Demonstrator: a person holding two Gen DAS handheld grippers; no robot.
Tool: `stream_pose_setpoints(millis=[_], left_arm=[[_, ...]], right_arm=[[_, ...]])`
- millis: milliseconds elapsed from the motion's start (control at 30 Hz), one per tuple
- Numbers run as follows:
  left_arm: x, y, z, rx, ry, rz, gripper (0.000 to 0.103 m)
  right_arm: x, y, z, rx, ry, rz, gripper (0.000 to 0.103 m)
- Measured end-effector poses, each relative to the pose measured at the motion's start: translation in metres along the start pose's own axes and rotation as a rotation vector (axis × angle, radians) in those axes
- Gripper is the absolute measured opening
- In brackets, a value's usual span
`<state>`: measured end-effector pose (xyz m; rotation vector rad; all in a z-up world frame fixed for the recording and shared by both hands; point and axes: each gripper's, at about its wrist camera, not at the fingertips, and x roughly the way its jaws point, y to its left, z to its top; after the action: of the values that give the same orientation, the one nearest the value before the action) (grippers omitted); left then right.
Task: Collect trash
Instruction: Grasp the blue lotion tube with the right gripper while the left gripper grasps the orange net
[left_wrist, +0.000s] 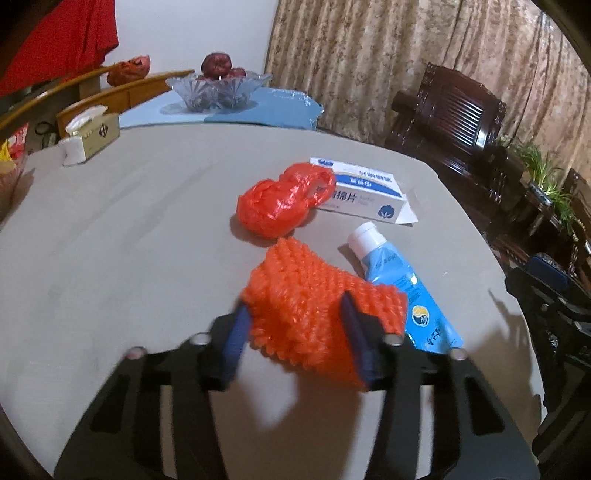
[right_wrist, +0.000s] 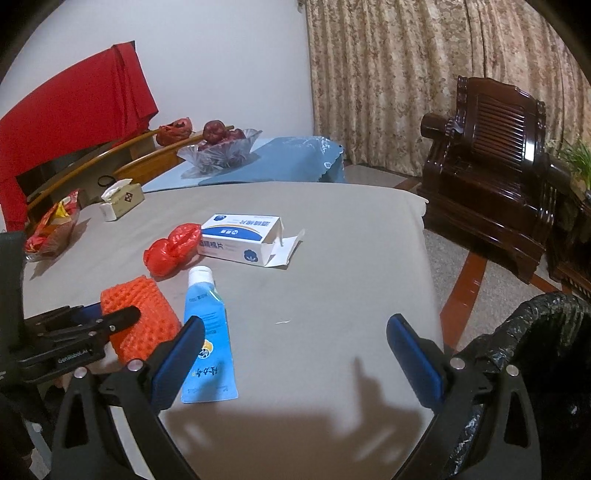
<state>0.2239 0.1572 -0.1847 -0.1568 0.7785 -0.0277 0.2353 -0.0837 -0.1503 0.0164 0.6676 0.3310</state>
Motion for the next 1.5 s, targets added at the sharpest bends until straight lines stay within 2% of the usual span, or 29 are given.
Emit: stream_pose_setpoints(millis=[67, 433, 767, 967, 1100, 1167, 1267, 1500], left_arm=[[-0.004, -0.003, 0.001, 0.008, -0.021, 0.009, 0.021], [-0.025, 0.027, 0.012, -0.02, -0.07, 0.06, 0.019], [-0.03, 0.055, 0.015, -0.037, -0.075, 0.08, 0.019], [-0.029, 0.057, 0.015, -0.047, -0.075, 0.075, 0.019], [-0.029, 0.058, 0.015, -0.049, -0.075, 0.074, 0.019], [-0.029, 0.058, 0.014, -0.05, -0.074, 0.074, 0.019], [-0.028, 0.058, 0.014, -0.051, -0.074, 0.073, 0.019], [-0.03, 0.053, 0.013, -0.04, -0.08, 0.061, 0.019]], right_arm=[[0.003, 0.0, 0.001, 0.001, -0.001, 0.002, 0.097], [0.027, 0.033, 0.011, -0.024, 0.01, 0.07, 0.097], [0.068, 0.066, 0.016, -0.074, 0.096, 0.111, 0.081], [0.084, 0.077, 0.015, -0.093, 0.151, 0.118, 0.078], [0.094, 0.079, 0.013, -0.101, 0.205, 0.118, 0.065], [0.097, 0.08, 0.012, -0.112, 0.226, 0.12, 0.054], [0.098, 0.081, 0.011, -0.113, 0.234, 0.114, 0.045], [0.09, 0.073, 0.01, -0.082, 0.222, 0.145, 0.044]])
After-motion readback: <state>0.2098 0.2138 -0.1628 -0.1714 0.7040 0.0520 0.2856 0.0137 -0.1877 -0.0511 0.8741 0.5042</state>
